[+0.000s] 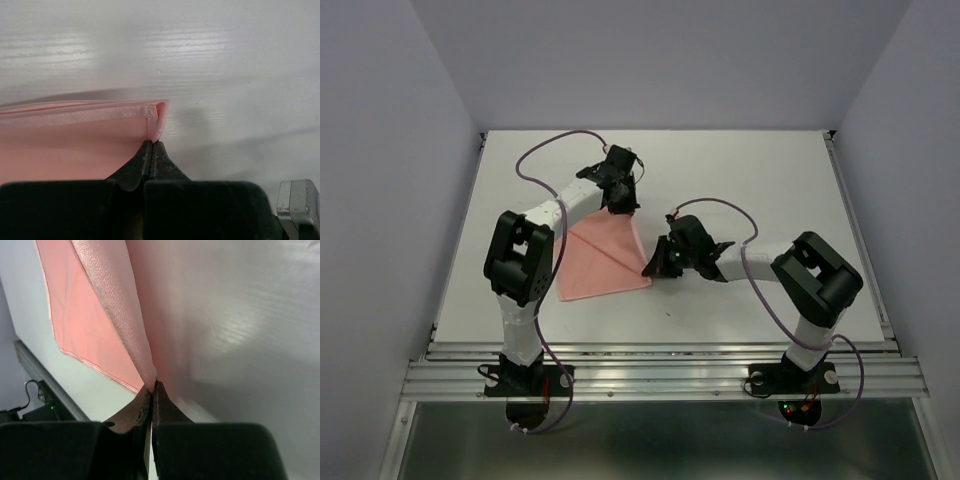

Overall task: Fold the napkin into a case and place the utensils inside
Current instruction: Pick up the upper triangle-folded napkin from the center of the board, then turn over the upper triangle folded napkin at the center of the board.

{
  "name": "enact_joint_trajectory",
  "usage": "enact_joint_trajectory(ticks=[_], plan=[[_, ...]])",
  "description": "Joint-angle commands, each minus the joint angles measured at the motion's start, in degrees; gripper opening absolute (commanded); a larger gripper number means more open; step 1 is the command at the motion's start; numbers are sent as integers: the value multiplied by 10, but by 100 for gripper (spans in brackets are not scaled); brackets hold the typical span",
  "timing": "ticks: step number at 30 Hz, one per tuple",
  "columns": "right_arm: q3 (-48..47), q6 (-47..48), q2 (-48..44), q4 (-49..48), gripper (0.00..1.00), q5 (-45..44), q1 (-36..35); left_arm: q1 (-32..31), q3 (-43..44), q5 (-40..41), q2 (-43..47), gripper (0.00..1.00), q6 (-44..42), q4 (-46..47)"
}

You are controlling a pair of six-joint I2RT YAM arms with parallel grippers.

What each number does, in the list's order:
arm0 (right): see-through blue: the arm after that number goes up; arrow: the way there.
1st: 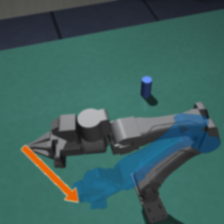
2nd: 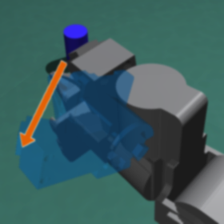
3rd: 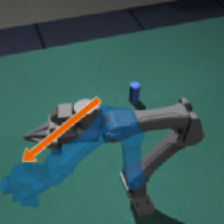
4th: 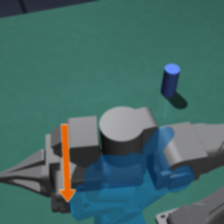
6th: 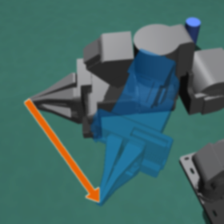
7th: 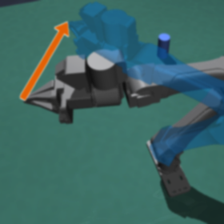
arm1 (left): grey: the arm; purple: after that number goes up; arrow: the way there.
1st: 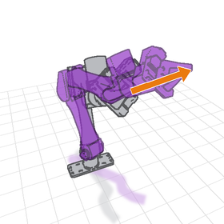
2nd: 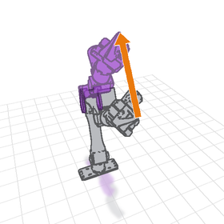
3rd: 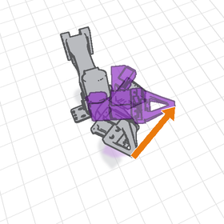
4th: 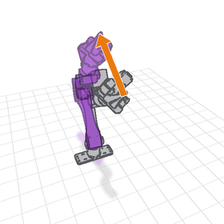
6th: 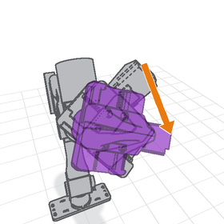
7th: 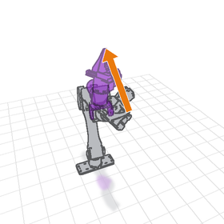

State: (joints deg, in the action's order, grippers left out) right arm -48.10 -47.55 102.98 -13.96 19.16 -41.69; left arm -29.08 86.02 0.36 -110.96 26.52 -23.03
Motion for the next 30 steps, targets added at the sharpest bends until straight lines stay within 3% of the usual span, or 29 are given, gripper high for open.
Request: enact_joint_trajectory(ticks=[1,11,16,26,30], plan=[[-56,60,-51,90,1,-114,-3,11,55,-29,7,0,6,8],[-122,126,-117,229,1,-315,-3,14,164,-77,-27,0,4,16],[-166,207,-141,272,1,-429,-3,17,255,-113,-65,0,13,31],[-278,365,-128,265,1,-486,77,32,489,-191,-196,0,58,79],[-311,467,-96,216,1,-500,99,50,494,-195,-204,0,86,124]])
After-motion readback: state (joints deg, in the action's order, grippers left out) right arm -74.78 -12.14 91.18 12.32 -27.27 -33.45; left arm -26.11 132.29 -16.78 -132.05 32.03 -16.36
